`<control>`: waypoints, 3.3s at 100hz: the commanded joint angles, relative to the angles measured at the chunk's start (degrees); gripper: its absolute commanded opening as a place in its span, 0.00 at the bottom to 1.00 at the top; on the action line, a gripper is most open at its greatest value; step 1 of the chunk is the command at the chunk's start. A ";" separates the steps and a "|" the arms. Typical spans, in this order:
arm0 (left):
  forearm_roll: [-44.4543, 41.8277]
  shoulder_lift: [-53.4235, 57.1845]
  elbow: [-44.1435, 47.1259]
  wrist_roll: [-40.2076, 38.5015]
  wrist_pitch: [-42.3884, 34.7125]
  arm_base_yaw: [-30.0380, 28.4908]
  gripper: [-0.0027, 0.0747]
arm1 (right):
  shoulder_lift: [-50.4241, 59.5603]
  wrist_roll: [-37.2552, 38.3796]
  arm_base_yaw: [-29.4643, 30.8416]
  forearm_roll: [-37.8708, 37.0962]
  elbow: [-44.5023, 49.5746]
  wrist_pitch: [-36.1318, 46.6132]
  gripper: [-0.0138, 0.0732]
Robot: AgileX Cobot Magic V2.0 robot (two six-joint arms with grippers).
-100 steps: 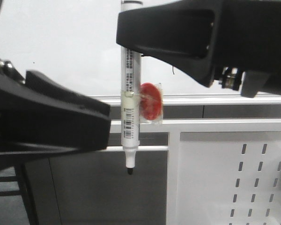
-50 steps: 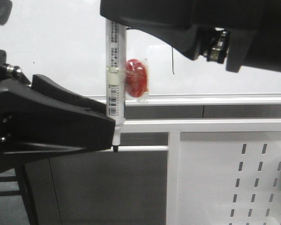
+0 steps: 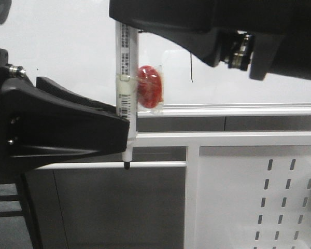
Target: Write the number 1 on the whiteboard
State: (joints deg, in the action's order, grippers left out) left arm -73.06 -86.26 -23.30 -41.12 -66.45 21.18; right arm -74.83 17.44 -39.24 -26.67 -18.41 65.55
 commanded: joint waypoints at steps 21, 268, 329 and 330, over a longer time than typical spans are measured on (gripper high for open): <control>3.43 1.13 -1.23 -0.04 -10.80 0.49 0.51 | 0.66 0.16 -0.12 0.47 -1.68 8.69 0.10; 5.81 1.13 -1.23 0.49 -10.80 0.38 0.01 | 0.66 2.13 -0.12 0.93 -3.25 6.21 0.58; 6.09 1.13 -1.23 1.48 -10.80 -3.53 0.01 | 0.78 -1.14 1.81 14.00 3.04 10.37 0.58; 6.09 1.13 -1.12 1.60 -10.80 -3.72 0.01 | 0.78 -1.14 1.81 14.00 3.04 10.37 0.58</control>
State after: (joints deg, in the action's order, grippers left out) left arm -69.90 -86.26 -23.30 -39.57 -66.49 19.05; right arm -75.10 17.15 -37.74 -13.64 -14.91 65.65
